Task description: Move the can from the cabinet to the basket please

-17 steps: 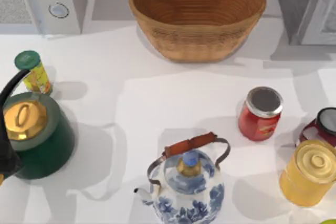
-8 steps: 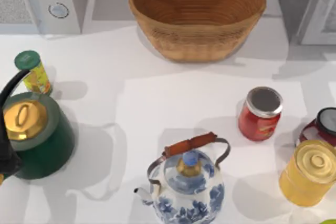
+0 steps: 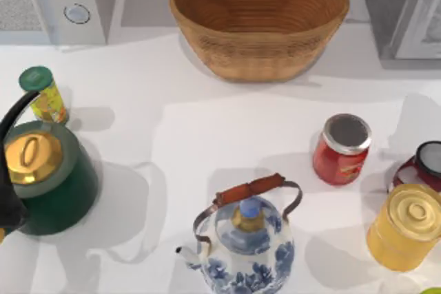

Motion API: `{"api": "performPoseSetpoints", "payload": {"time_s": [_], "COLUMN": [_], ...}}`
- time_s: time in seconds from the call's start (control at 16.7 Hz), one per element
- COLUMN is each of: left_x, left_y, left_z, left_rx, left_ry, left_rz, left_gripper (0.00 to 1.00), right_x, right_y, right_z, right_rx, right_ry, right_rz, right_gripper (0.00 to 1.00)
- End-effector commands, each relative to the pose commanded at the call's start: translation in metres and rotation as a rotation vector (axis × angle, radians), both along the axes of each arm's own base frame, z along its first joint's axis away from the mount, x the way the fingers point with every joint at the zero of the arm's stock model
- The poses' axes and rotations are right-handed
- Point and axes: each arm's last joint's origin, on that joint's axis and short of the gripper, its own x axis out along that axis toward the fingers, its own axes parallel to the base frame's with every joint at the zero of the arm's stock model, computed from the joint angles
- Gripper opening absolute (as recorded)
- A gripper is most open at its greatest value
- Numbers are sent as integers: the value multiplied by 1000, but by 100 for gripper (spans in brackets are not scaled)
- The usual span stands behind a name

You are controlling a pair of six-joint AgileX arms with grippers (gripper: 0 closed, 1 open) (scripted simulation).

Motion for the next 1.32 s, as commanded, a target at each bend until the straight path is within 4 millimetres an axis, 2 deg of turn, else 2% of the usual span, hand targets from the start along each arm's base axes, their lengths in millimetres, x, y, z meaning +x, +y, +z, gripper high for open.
{"api": "performPoseSetpoints", "payload": {"time_s": [0.24, 0.36, 0.48, 0.6, 0.72, 1.08, 1.2, 1.32], "left_x": [0, 0, 0, 0, 0, 0, 0, 0], "left_y": [0, 0, 0, 0, 0, 0, 0, 0], "left_z": [0, 0, 0, 0, 0, 0, 0, 0], "left_rx": [0, 0, 0, 0, 0, 0, 0, 0], "left_ry": [0, 0, 0, 0, 0, 0, 0, 0], "left_rz": [0, 0, 0, 0, 0, 0, 0, 0], "left_gripper": [100, 100, 100, 100, 100, 100, 100, 100], "right_x": [-4, -6, -6, -6, -6, -5, -4, -2], "right_y": [-7, -10, -12, -13, -14, -14, -13, -11], "right_z": [-101, -143, -174, -195, -205, -209, -201, -183], "right_rx": [1, 3, 4, 5, 5, 7, 6, 5], "right_ry": [25, 17, -3, -27, -43, -30, -38, -52], "right_rz": [2, 3, 4, 5, 6, 8, 4, -2], "right_gripper": [0, 0, 0, 0, 0, 0, 0, 0]}}
